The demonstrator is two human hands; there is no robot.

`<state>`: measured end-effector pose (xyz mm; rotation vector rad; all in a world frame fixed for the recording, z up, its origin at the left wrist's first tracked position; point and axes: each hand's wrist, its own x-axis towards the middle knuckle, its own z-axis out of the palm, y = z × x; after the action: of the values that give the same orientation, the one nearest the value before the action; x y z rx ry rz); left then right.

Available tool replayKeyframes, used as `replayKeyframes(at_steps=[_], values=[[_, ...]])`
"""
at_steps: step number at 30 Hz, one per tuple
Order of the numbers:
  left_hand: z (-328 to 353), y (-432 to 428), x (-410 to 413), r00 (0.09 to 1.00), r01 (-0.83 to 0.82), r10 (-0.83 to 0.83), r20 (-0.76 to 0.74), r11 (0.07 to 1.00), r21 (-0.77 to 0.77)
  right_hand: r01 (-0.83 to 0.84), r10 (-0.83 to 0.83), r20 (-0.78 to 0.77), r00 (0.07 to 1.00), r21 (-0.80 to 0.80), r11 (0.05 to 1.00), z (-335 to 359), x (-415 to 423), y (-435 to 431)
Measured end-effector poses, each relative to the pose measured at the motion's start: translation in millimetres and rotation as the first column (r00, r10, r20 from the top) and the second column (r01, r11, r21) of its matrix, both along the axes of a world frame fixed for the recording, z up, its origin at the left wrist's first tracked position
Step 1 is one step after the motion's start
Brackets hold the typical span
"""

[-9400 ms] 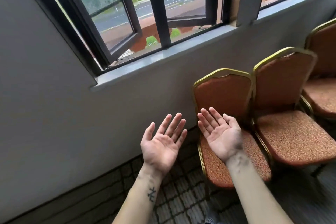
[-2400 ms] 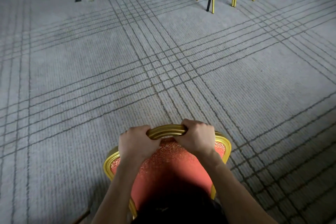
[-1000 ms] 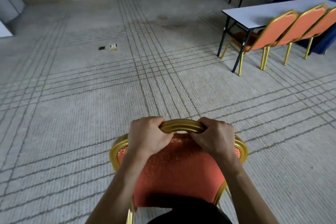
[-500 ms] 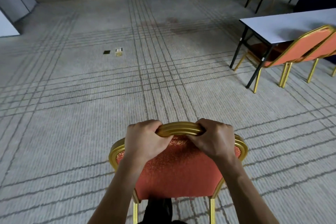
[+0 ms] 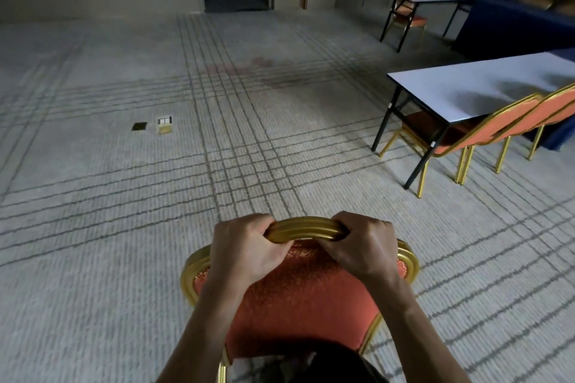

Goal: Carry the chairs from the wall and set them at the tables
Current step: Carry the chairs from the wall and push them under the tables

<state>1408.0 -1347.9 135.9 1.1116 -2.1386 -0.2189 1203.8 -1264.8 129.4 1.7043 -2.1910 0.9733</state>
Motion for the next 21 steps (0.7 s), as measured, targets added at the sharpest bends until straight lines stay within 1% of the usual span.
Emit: replayKeyframes(at_steps=[4,8,11,14,21], values=[[-5.0,-85.6,-22.5,0.999,0.04,-0.04,0.003,0.999,-0.023,0.008,-0.008,0.01,1.0,0.0,1.0,-7.2,-24.7,-83.4],[-13.8,-168.0,-56.5,0.999,0.022,-0.021,0.036,1.0,-0.021,-0.006,0.006,0.026,1.0,0.003,1.0,-20.4,-57.8,-166.2],[-23.0,-246.4,-88.3,0.998,0.026,-0.024,0.053,0.999,-0.036,-0.015,0.015,0.024,1.0,0.013,1.0,-33.9,-90.7,-247.3],[-20.8,-305.5,-113.3,0.998,0.025,-0.026,0.055,1.0,0.008,-0.039,0.036,0.054,0.998,0.043,0.998,-34.8,-117.4,-310.6],[-9.2,-435.0,-165.4,0.999,-0.009,0.009,0.043,1.0,-0.003,-0.073,0.071,0.058,0.996,0.031,0.997,-17.4,-172.5,-444.0]])
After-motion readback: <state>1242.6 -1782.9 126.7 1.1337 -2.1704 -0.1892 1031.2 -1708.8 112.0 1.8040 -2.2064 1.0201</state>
